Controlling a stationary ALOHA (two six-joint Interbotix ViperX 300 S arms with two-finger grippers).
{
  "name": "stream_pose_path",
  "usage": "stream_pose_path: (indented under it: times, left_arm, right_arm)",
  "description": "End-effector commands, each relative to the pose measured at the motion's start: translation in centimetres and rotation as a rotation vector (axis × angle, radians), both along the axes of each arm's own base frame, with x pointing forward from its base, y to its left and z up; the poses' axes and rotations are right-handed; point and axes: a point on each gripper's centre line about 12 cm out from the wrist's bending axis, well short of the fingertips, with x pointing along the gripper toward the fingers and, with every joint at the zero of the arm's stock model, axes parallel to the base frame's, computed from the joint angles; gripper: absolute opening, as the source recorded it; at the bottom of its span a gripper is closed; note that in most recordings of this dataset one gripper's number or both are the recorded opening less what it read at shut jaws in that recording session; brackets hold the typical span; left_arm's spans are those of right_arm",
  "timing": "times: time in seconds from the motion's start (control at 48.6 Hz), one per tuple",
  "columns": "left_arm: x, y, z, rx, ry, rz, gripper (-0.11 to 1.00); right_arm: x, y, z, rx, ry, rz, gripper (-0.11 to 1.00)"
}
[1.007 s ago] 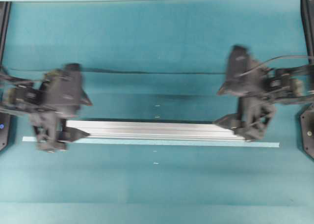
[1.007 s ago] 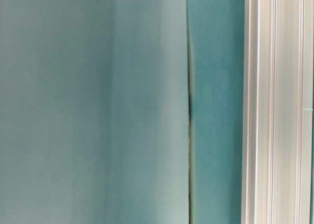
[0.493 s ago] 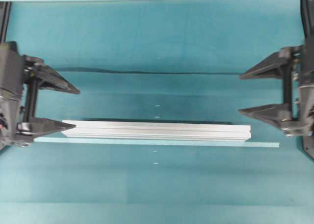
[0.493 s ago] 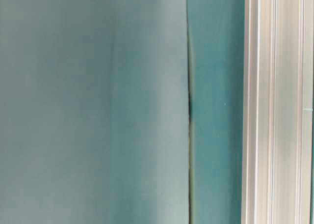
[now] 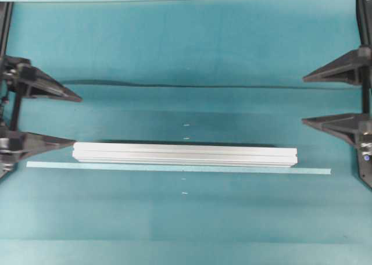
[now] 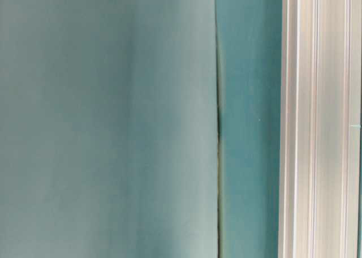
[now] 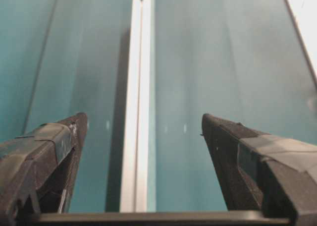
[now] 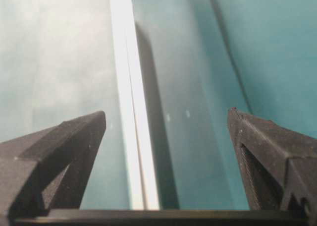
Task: Lift the metal rail with both hands and move it towards you.
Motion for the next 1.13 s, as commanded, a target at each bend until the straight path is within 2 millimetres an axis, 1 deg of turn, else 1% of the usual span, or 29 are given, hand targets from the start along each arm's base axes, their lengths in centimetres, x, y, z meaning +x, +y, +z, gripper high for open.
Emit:
stream_pose_path:
  times: [0.0, 0.308, 0.637, 0.904, 1.11]
  left_arm:
    - [-0.6, 0.1, 1.1, -0.001, -0.048, 0.003, 0.91]
    - [-2.2, 0.1, 1.9, -0.03, -0.105, 0.007, 0.91]
    - [-2.5, 0.1, 1.7, -0.033, -0.11, 0.008, 0.91]
    - [-2.7, 0.1, 1.9, -0.036, -0.121, 0.009, 0.91]
    - [-3.1, 0.1, 2.4, -0.022, -0.142, 0.006, 0.91]
  right_arm:
    - [-0.3, -0.2, 0.7, -0.006, -0.032, -0.014, 1.0]
    - [-1.0, -0.3, 1.3, 0.012, -0.072, -0.028, 1.0]
    - [-1.9, -0.1, 0.8, 0.012, -0.088, -0.028, 1.0]
    - [-2.8, -0.3, 0.2, 0.011, -0.108, -0.045, 0.99]
    - [-3.1, -0.6, 1.3, -0.005, -0.224, -0.066, 0.99]
